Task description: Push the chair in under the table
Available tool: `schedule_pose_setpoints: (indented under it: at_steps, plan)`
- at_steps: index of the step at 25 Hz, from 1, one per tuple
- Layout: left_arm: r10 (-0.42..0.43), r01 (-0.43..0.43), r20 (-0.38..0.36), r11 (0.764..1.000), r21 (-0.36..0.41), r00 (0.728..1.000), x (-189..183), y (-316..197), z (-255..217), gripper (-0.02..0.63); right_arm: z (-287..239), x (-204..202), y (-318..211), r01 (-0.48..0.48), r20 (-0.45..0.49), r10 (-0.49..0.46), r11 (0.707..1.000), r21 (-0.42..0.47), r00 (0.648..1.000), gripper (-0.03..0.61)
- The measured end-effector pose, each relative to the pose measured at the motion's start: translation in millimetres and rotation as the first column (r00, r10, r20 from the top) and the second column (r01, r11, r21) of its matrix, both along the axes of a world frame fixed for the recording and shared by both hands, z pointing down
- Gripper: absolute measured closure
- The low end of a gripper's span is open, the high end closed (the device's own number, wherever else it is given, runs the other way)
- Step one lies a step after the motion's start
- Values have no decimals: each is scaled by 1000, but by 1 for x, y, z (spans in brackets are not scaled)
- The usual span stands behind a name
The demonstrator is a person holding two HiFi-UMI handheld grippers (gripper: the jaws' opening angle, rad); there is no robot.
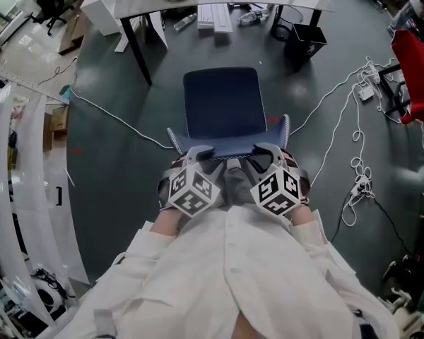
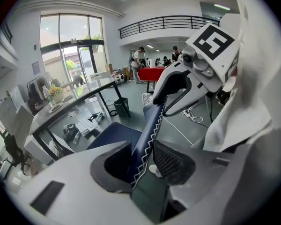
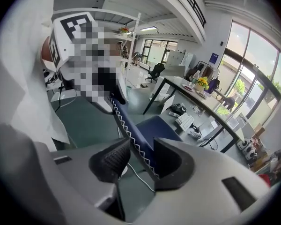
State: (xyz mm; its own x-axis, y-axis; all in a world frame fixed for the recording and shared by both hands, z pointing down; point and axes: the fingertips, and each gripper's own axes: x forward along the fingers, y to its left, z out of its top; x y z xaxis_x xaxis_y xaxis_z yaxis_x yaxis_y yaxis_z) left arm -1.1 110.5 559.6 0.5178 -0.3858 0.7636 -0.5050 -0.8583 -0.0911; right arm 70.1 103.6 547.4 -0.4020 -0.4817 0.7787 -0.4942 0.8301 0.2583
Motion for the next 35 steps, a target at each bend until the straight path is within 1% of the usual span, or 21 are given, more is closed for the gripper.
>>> schedule_pose_setpoints:
  at_steps: [8, 14, 18, 22, 25, 28, 32, 35]
  plan:
    - [-15, 15, 3, 1000, 4, 1000, -1, 0, 0, 463, -1, 0, 0, -23, 29, 23, 1000, -7, 999, 411]
    - [-11, 11, 2, 1000, -10, 1000, -1, -1, 1, 463, 0, 0, -2, -28, 32, 28, 1000, 2, 999, 411]
    - [-10, 10, -1, 1000, -29, 1000, 2, -4, 1, 463, 0, 3, -6, -21, 50, 21, 1000, -1, 999, 411]
    - [-8, 7, -3, 998, -55, 1000, 1, -4, 1, 463, 1, 2, -7, -6, 64, 8, 1000, -18, 998, 411]
    - [-9, 9, 2, 998, -61, 1000, 3, -4, 1, 463, 2, 4, -8, 0, 77, 3, 999, -39, 997, 406]
    - [-5, 5, 1, 999, -52, 1000, 9, -7, 2, 465, 3, 10, -13, -9, 69, 12, 999, -43, 998, 402]
    - [-4, 4, -4, 998, -60, 1000, 15, -10, 3, 470, 4, 16, -19, -18, 43, 19, 999, -36, 999, 400]
    - [-3, 2, -4, 999, -54, 1000, 21, -13, 3, 474, 5, 23, -24, -37, 33, 38, 999, -19, 999, 394]
